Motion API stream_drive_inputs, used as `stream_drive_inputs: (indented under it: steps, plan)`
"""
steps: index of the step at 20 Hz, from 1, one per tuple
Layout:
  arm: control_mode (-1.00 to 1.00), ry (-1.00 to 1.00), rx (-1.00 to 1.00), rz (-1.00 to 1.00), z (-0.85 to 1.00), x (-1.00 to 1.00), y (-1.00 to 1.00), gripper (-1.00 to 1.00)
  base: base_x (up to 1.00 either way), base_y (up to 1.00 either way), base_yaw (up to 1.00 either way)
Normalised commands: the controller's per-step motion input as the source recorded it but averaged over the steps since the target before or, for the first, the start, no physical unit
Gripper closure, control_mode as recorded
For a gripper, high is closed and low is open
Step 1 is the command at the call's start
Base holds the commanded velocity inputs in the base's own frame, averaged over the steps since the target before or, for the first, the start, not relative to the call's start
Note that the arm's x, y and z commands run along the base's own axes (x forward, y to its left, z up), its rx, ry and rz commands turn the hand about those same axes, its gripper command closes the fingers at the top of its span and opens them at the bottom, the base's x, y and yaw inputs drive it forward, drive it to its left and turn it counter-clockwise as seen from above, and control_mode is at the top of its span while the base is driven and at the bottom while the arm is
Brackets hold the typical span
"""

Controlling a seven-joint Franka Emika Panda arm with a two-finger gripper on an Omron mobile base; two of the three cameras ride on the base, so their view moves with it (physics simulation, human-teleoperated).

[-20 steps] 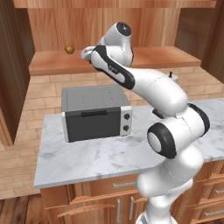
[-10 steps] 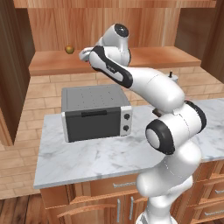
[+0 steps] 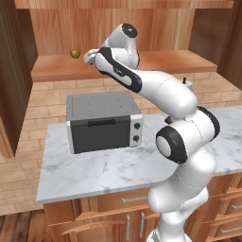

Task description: Pick the avocado and bread from the counter and place them on the plate. Then pick the jam from the cabinet and place it next to the plate. Lastly close the cabinet door.

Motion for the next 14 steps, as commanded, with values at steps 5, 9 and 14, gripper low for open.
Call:
stream_drive_inputs:
  steps: [5, 9, 14]
  plan:
    - [-1.0, 0.0, -0.02, 0.0, 0.0, -0.01, 0.07, 1.0, 0.0, 0.0, 0.0]
    - [-1.0, 0.0, 0.0, 0.0, 0.0, -0.24, -0.1, 1.0, 0.0, 0.0, 0.0]
    - [-1.0, -0.01, 0.0, 0.0, 0.0, -0.56, -0.13, 1.0, 0.0, 0.0, 0.0]
